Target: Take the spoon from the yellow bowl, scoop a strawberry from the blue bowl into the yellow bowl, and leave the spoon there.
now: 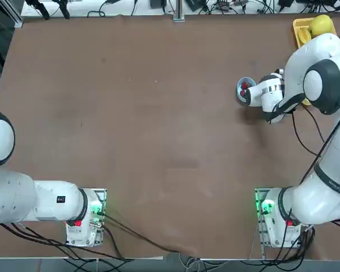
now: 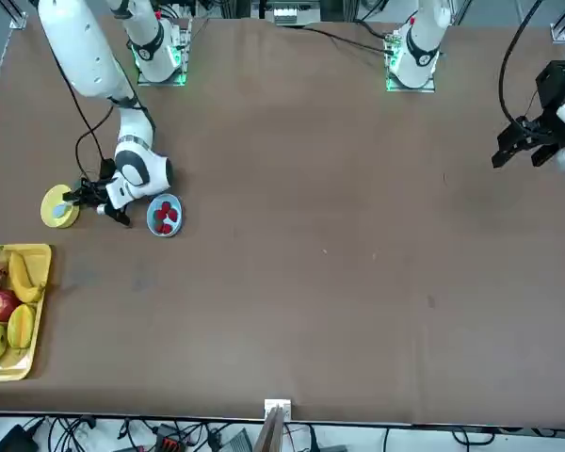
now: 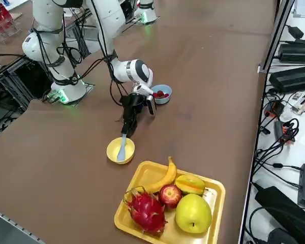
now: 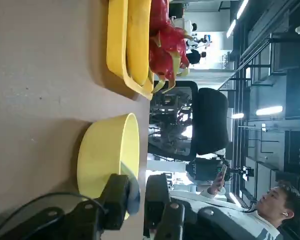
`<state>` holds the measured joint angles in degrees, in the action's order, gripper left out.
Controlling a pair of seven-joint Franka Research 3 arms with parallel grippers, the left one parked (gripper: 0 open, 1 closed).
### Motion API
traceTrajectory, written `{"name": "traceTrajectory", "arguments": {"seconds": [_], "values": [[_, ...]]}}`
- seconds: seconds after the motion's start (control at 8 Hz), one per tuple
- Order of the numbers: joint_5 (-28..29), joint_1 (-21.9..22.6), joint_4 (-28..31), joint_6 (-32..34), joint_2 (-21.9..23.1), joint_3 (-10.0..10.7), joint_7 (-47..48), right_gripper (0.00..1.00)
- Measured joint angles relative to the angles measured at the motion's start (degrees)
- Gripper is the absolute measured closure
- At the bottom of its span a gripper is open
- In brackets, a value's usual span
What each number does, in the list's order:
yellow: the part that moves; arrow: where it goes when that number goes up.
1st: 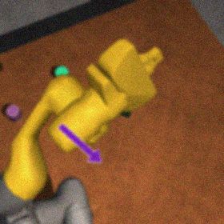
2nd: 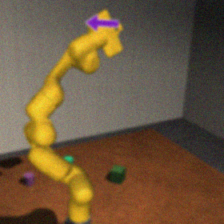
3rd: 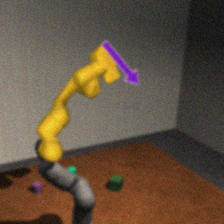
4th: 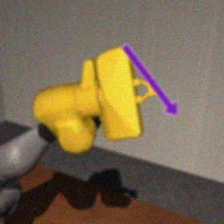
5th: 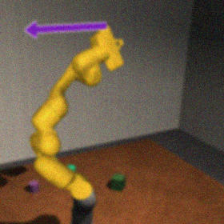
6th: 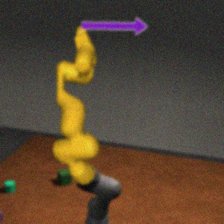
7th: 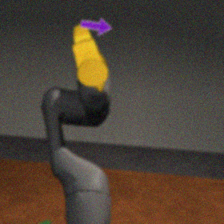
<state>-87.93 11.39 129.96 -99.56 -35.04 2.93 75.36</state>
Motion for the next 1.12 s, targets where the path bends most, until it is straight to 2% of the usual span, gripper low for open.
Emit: {"name": "traceTrajectory", "arguments": {"seconds": [0.38, 0.75, 0.88, 1.12], "values": [[-0.01, 0.11, -0.21, 0.46, 0.12, -0.09, 0.16, 0.89], [-0.16, 0.12, -1.44, 1.69, 2.75, -0.19, -2.04, 0.89], [1.46, 0.13, -2.09, 1.73, 5.47, -0.58, -5.72, 0.89], [12.56, 0.86, -5.47, 2.38, 13.39, -3.06, -18.28, 0.89]]}}
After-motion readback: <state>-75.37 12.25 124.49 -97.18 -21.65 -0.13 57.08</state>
